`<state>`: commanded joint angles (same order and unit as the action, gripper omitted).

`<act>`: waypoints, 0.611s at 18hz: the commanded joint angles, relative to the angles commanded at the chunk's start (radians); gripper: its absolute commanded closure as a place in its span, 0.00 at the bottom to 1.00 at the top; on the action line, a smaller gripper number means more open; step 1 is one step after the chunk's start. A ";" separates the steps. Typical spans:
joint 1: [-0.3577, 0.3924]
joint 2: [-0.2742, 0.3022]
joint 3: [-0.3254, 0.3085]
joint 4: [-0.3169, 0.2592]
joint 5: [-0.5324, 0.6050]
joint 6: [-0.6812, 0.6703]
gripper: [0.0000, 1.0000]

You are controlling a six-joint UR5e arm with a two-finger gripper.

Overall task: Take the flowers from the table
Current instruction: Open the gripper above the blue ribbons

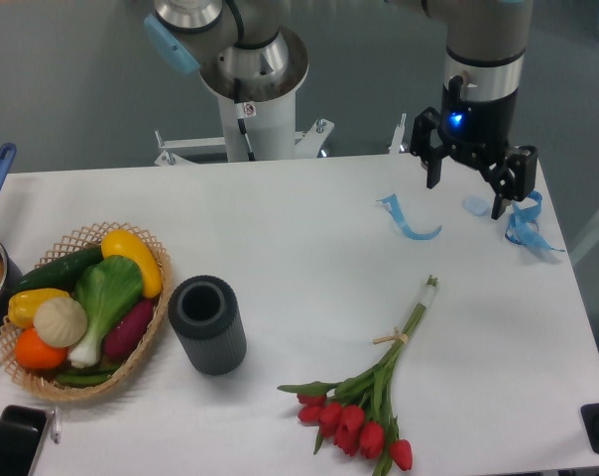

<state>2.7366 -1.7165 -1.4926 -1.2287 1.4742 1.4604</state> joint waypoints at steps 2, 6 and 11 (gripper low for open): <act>0.000 -0.002 0.000 0.000 0.002 -0.018 0.00; -0.002 -0.003 0.000 0.002 0.002 -0.020 0.00; -0.017 -0.014 0.000 0.002 0.002 -0.080 0.00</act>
<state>2.7198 -1.7303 -1.4926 -1.2272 1.4757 1.3808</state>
